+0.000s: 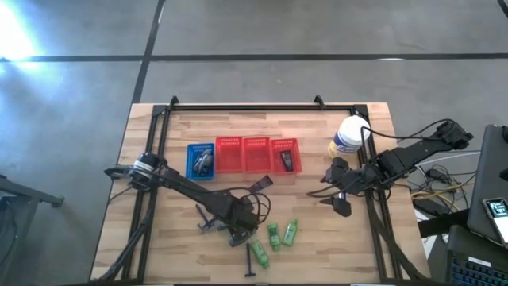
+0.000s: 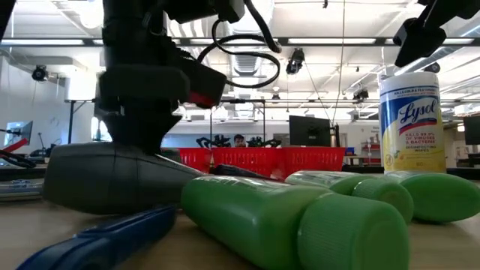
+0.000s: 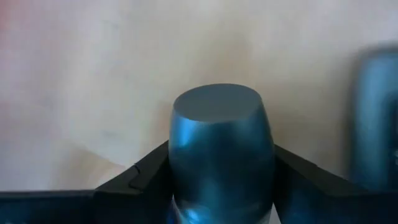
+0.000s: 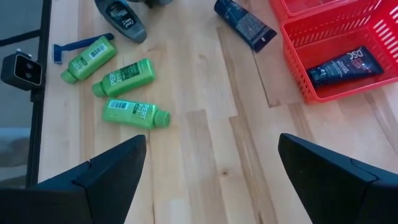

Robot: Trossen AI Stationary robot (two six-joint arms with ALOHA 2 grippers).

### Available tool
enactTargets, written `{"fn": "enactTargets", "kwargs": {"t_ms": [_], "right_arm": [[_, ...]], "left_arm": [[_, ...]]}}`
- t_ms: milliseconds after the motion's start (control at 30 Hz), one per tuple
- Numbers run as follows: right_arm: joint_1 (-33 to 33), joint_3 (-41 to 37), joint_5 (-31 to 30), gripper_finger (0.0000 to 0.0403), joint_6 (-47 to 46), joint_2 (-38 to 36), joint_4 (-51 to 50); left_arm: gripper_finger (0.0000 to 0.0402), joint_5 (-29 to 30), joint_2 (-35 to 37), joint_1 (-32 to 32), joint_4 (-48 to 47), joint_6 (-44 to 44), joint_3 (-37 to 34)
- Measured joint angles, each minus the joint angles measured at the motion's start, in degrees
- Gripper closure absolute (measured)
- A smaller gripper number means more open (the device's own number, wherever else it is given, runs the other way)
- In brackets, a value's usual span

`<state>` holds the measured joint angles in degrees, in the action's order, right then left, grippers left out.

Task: Pick & Place Travel size toiletries
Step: Put the gray deodorant into the blue bin

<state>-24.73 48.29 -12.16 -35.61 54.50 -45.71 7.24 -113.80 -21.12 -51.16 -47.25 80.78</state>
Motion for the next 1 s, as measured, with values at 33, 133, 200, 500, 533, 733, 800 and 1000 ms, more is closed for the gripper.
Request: {"fn": "enactTargets", "kwargs": {"t_ms": [33,133,200,500,533,733,800,1000], "right_arm": [[0.00,0.00,0.00,0.0045,-0.19,0.00,-0.05],[0.00,0.00,0.00,0.0050,-0.36,0.00,-0.28],[0.00,0.00,0.00,0.0053,-0.44,0.00,-0.35],[0.00,0.00,-1.36,0.0055,-0.43,0.00,-0.28],[0.07,0.00,-1.59,0.0052,-0.43,0.01,-0.25],[0.15,0.00,-3.30,0.0043,-1.89,0.02,0.11],[0.15,0.00,-3.54,0.0045,-3.03,0.02,0.12],[0.14,0.00,-4.55,0.0058,-4.29,0.02,0.12]], "left_arm": [[0.0188,2.30,0.24,0.25,-0.95,0.48,0.31],[0.0188,8.50,2.36,0.99,-4.18,1.13,2.76],[0.0188,10.92,4.53,1.53,-7.17,-0.14,4.67],[0.0188,22.86,23.24,12.50,-23.35,-20.46,-1.01],[0.0188,22.88,25.50,14.92,-21.96,-20.39,-3.63],[0.0188,16.12,36.89,29.34,-7.07,-18.47,-20.90],[0.0188,13.00,38.66,31.57,-3.48,-17.85,-25.74],[0.0188,12.83,40.13,33.22,-4.20,-18.82,-31.40]]}}
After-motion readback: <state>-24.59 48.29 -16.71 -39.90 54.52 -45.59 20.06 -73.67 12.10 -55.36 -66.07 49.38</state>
